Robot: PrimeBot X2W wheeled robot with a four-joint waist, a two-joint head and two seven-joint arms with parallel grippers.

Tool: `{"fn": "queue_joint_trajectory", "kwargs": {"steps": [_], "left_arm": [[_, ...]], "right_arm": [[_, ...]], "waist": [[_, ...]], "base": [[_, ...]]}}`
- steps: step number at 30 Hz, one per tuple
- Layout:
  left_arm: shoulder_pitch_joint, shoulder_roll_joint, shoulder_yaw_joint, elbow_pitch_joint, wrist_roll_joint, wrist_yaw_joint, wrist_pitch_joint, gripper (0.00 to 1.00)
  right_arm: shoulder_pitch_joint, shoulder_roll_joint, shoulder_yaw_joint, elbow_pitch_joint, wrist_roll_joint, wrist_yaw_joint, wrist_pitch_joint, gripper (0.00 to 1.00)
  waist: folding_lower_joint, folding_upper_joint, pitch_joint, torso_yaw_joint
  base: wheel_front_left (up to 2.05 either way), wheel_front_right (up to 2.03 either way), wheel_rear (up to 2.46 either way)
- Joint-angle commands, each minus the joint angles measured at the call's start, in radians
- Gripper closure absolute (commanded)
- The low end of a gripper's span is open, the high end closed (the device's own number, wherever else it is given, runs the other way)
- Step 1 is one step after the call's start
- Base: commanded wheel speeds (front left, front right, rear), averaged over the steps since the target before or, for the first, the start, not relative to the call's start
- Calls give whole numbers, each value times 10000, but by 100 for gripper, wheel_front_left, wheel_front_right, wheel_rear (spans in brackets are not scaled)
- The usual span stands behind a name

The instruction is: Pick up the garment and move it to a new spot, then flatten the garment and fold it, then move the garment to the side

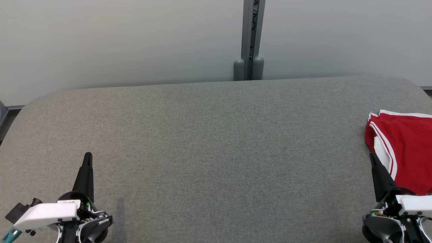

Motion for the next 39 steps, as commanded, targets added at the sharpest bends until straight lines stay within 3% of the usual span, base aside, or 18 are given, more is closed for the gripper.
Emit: {"fn": "queue_joint_trajectory", "kwargs": {"steps": [1,39], "left_arm": [[-131,52,43,8,-10,-30,31,100],[-131,52,41,6,-10,-30,31,100]], "right_arm": [[-83,-33,-11,23,21,4,26,100],[-84,-27,-18,24,9,4,35,100]], "waist": [[0,0,0,0],[0,0,0,0]], "base": [[0,0,0],[0,0,0]]}}
